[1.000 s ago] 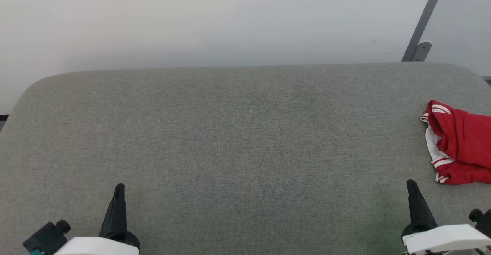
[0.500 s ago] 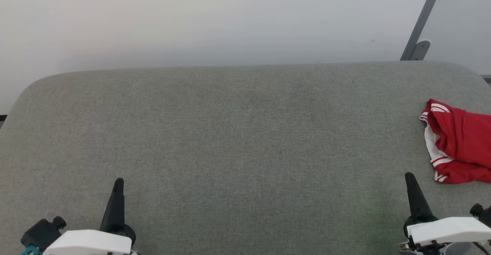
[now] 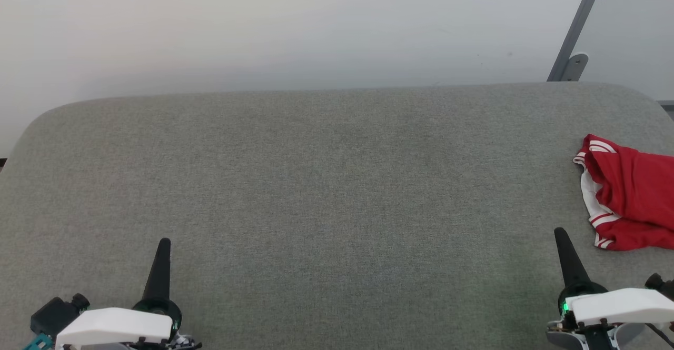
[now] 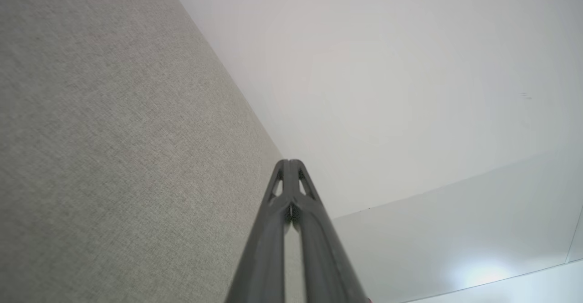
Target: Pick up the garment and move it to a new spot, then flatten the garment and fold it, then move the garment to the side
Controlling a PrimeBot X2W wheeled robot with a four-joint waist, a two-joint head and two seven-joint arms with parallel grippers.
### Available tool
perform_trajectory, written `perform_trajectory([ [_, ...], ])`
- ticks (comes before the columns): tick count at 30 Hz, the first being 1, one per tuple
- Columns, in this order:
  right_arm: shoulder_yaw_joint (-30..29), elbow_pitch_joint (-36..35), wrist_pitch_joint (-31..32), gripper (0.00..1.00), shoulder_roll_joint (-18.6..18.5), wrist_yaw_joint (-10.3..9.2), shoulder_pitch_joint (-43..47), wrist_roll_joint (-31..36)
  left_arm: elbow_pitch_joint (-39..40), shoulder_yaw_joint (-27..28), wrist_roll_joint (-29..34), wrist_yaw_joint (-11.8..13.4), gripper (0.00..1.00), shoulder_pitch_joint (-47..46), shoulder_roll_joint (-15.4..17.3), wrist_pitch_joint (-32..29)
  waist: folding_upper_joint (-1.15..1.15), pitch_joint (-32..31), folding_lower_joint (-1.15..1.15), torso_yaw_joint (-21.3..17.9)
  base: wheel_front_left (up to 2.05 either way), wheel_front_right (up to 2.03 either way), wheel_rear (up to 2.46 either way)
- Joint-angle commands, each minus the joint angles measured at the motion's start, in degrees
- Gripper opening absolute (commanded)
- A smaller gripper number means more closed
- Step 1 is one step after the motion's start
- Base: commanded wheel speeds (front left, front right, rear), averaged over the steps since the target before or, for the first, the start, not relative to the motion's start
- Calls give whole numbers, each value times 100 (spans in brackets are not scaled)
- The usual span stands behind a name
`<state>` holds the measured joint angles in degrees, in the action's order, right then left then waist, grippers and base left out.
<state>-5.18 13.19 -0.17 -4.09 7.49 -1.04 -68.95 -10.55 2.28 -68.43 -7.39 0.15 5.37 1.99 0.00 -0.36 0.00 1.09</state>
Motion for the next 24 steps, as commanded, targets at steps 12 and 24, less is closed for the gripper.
perform_trajectory([
  [12, -46, -6, 189, 0, 32, 1, -233, -645, -61, 81, -699, -11, 0, -282, -18, -191, 0, 11, 0, -23, 0, 0, 0],
  [24, -81, 26, 362, 0, 67, 0, -339, -1211, -156, 137, -1324, -13, 0, -404, -52, -360, 0, 24, 0, -48, 0, 0, 0],
])
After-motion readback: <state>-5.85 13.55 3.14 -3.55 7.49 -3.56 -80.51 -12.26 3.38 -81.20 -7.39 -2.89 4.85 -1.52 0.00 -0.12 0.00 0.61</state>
